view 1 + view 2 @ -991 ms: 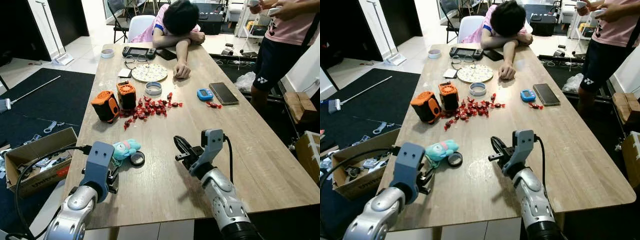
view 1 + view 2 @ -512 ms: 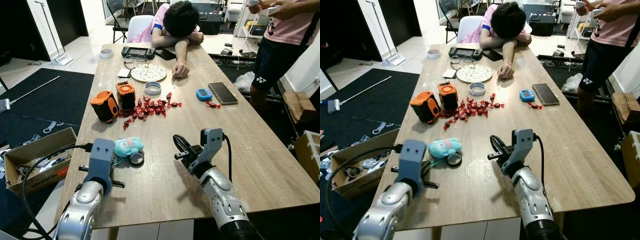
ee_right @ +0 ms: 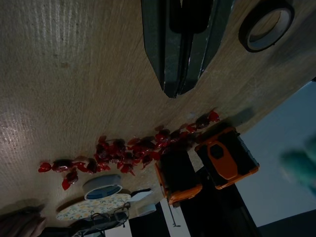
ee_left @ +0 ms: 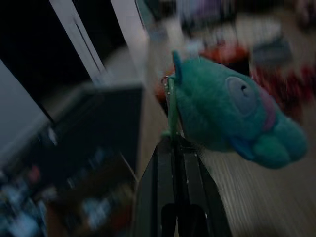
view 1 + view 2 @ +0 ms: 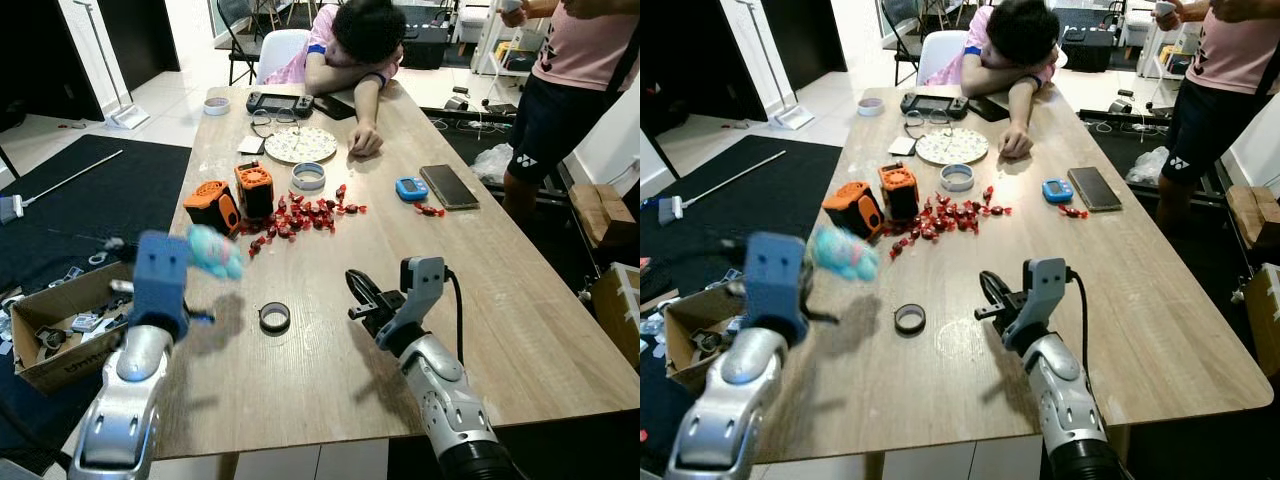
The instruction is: Hang keys on a hook
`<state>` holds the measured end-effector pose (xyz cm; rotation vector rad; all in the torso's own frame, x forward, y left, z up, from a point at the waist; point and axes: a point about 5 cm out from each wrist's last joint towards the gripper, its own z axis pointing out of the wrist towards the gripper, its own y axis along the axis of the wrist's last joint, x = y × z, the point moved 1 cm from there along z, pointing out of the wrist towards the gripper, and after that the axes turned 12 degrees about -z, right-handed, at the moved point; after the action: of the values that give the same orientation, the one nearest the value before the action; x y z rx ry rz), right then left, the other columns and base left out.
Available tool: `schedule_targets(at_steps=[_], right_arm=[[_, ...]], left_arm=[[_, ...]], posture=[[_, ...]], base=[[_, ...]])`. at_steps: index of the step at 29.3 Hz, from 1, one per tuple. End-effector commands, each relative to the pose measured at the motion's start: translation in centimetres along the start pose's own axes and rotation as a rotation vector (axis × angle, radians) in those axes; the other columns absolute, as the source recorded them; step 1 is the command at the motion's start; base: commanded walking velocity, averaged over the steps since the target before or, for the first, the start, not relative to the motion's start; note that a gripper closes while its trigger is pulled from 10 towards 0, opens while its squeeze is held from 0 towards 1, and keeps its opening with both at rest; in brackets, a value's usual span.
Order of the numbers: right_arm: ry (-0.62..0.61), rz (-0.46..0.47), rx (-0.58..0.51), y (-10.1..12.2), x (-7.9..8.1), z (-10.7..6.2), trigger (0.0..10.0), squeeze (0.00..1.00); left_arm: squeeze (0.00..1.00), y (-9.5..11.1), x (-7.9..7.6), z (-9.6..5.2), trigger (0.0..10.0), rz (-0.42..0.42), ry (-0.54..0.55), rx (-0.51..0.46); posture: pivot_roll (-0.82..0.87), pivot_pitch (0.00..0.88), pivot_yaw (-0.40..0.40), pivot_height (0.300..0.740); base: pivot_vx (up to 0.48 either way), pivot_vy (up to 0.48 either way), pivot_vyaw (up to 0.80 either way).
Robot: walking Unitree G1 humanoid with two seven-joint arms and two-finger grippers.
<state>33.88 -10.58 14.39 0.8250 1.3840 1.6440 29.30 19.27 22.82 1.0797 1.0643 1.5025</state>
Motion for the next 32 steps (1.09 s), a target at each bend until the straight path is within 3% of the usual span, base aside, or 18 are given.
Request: schedule_targets(at_steps=[1, 2, 3, 5, 7, 8, 9, 10, 13, 15, 16, 17, 19, 21, 26, 30, 32], right_arm=[[0.007, 0.004, 0.016, -0.4, 0.1, 0.0, 10.0, 0.00], [0.009, 0.004, 0.016, -0.4, 0.2, 0.0, 10.0, 0.00], [0.009, 0.004, 0.016, -0.4, 0.2, 0.0, 10.0, 0.00], [0.012, 0.003, 0.017, -0.4, 0.1, 0.0, 10.0, 0.00], [0.012, 0.003, 0.017, -0.4, 0.1, 0.0, 10.0, 0.00], [0.012, 0.001, 0.017, -0.4, 0.1, 0.0, 10.0, 0.00], [0.012, 0.001, 0.017, -0.4, 0.1, 0.0, 10.0, 0.00], [0.012, -0.001, 0.016, -0.4, 0.1, 0.0, 10.0, 0.00], [0.011, -0.004, 0.015, -0.3, 0.0, 0.0, 10.0, 0.00], [0.010, -0.009, 0.014, -0.2, -0.1, 0.1, 10.0, 0.00], [0.010, -0.009, 0.014, -0.2, -0.1, 0.1, 10.0, 0.00], [0.010, -0.011, 0.014, -0.3, -0.2, 0.0, 10.0, 0.00], [0.010, -0.011, 0.014, -0.3, -0.2, 0.0, 10.0, 0.00], [0.011, -0.011, 0.016, -0.3, -0.1, 0.0, 10.0, 0.00], [0.011, -0.010, 0.017, -0.4, -0.1, 0.0, 10.0, 0.00], [0.010, -0.007, 0.021, -0.5, -0.1, -0.1, 10.0, 0.00], [0.010, -0.007, 0.021, -0.5, -0.1, -0.1, 10.0, 0.00]], left_arm=[[0.00, 2.1, 0.2, -0.1, 10.0, 0.122, 0.010, -0.131], [0.00, 3.0, -0.3, -0.2, 10.0, 0.206, -0.007, -0.204], [0.00, 3.0, -0.3, -0.2, 10.0, 0.206, -0.007, -0.204], [0.00, 3.0, -1.3, -0.7, 10.0, 0.478, -0.034, -0.300], [0.00, 3.0, -1.3, -0.7, 10.0, 0.478, -0.034, -0.300], [0.00, 2.3, -1.8, -0.9, 10.0, 0.544, -0.060, -0.302], [0.00, 2.3, -1.8, -0.9, 10.0, 0.544, -0.060, -0.302], [0.00, 2.1, -2.2, -1.3, 10.0, 0.597, -0.073, -0.333], [0.00, 1.4, -2.8, -2.0, 10.0, 0.604, -0.115, -0.337], [0.00, -0.5, -3.9, -2.9, 10.0, 0.602, -0.202, -0.294], [0.00, -0.5, -3.9, -2.9, 10.0, 0.602, -0.202, -0.294], [0.00, -1.7, -4.6, -3.4, 10.0, 0.605, -0.280, -0.256], [0.00, -1.7, -4.6, -3.4, 10.0, 0.605, -0.280, -0.256], [0.00, -3.7, -5.4, -4.7, 10.0, 0.599, -0.386, -0.195], [0.00, -4.6, -5.5, -5.2, 10.0, 0.621, -0.414, -0.181], [0.00, -7.1, -5.6, -6.9, 10.0, 0.674, -0.461, -0.142], [0.00, -7.1, -5.6, -6.9, 10.0, 0.674, -0.461, -0.142]], posture=[[0.22, 0.145, 0.019, 0.740], [0.22, 0.146, 0.018, 0.740], [0.22, 0.146, 0.018, 0.740], [0.22, 0.142, 0.016, 0.740], [0.22, 0.142, 0.016, 0.740], [0.22, 0.141, 0.016, 0.740], [0.22, 0.141, 0.016, 0.740], [0.21, 0.139, 0.016, 0.740], [0.21, 0.134, 0.014, 0.740], [0.21, 0.131, 0.012, 0.740], [0.21, 0.131, 0.012, 0.740], [0.21, 0.130, 0.012, 0.740], [0.21, 0.130, 0.012, 0.740], [0.22, 0.131, 0.012, 0.740], [0.21, 0.131, 0.012, 0.740], [0.22, 0.135, 0.012, 0.740], [0.22, 0.135, 0.012, 0.740]], base=[[0.000, 0.000, 0.00], [0.000, 0.000, 0.00], [0.000, 0.000, 0.00], [0.000, 0.000, 0.00], [0.000, 0.000, 0.00], [0.000, 0.000, 0.00], [0.000, 0.000, 0.00], [0.000, 0.000, 0.00], [0.000, 0.000, 0.00], [0.000, 0.000, 0.00], [0.000, 0.000, 0.00], [0.000, 0.000, 0.00], [0.000, 0.000, 0.00], [0.000, 0.000, 0.00], [0.000, 0.000, 0.00], [0.000, 0.000, 0.00], [0.000, 0.000, 0.00]])
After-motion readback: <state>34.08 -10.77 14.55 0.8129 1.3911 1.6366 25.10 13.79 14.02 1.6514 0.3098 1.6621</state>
